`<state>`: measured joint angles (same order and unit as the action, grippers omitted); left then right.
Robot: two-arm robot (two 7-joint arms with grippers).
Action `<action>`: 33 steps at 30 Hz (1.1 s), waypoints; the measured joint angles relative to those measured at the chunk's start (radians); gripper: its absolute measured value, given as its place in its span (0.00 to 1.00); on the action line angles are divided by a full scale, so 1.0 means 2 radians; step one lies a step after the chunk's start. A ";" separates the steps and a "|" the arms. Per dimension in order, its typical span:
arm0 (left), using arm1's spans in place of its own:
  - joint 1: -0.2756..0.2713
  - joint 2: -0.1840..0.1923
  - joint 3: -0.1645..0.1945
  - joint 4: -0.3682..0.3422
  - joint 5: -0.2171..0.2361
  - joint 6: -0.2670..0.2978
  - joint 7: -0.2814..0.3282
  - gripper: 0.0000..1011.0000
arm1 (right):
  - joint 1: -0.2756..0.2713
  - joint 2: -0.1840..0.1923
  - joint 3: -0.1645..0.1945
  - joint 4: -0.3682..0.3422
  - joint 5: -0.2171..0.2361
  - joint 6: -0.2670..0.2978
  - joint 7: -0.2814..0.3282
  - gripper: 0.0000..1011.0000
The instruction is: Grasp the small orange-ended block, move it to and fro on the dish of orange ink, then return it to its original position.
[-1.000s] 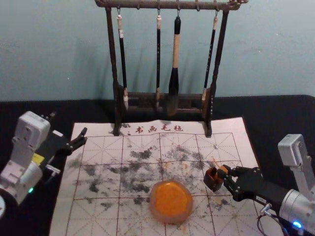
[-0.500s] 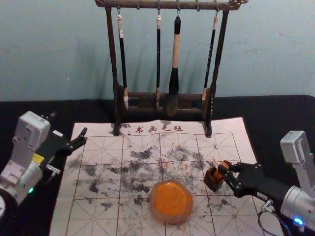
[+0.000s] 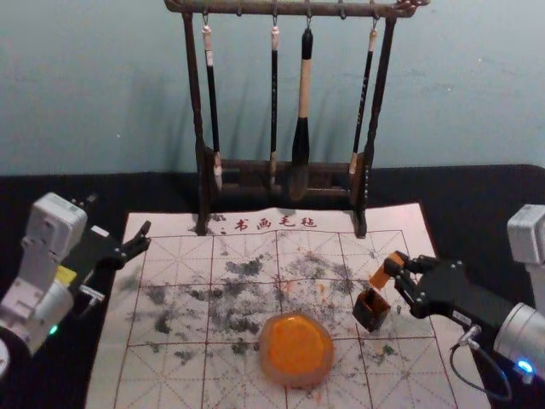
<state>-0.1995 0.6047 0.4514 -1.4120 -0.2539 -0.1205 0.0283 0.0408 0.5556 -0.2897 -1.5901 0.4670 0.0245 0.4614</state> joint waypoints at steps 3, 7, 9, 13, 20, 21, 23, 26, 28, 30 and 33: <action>0.000 0.000 0.000 0.000 0.000 0.000 0.000 0.99 | 0.000 -0.002 0.002 -0.006 0.003 -0.001 -0.001 0.09; 0.000 0.000 0.000 0.000 0.000 0.000 0.000 0.99 | 0.003 -0.004 0.001 -0.010 0.005 -0.001 -0.001 0.09; 0.000 0.000 0.000 0.000 0.000 0.000 0.000 0.99 | 0.007 -0.006 -0.003 -0.011 0.005 0.000 0.001 0.10; 0.000 0.000 0.000 0.000 0.000 0.000 0.000 0.99 | 0.014 -0.008 -0.015 -0.011 0.003 0.004 0.007 0.10; 0.000 0.000 0.000 0.000 0.000 0.000 0.000 0.99 | 0.028 -0.010 -0.046 -0.005 -0.009 0.011 0.024 0.09; 0.000 0.000 0.000 0.000 0.000 0.000 0.000 0.99 | 0.031 -0.010 -0.052 -0.004 -0.011 0.012 0.028 0.10; 0.000 0.000 0.000 0.000 0.000 0.000 0.000 0.99 | 0.033 -0.009 -0.059 -0.003 -0.014 0.014 0.033 0.09; 0.000 0.000 0.000 0.000 0.000 0.000 0.000 0.99 | 0.037 -0.006 -0.069 -0.003 -0.017 0.016 0.042 0.09; 0.000 0.000 0.000 0.000 0.000 0.000 0.000 0.99 | 0.040 -0.002 -0.076 -0.004 -0.018 0.018 0.049 0.09; 0.000 0.000 0.000 0.000 0.000 0.000 0.000 0.99 | 0.041 0.001 -0.079 -0.004 -0.018 0.019 0.053 0.09; 0.000 0.000 0.000 0.000 0.000 0.000 0.000 0.99 | 0.044 0.006 -0.085 -0.005 -0.019 0.021 0.059 0.10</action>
<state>-0.1995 0.6047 0.4514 -1.4120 -0.2539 -0.1206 0.0283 0.1291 0.5674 -0.4594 -1.6008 0.4299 0.0664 0.5799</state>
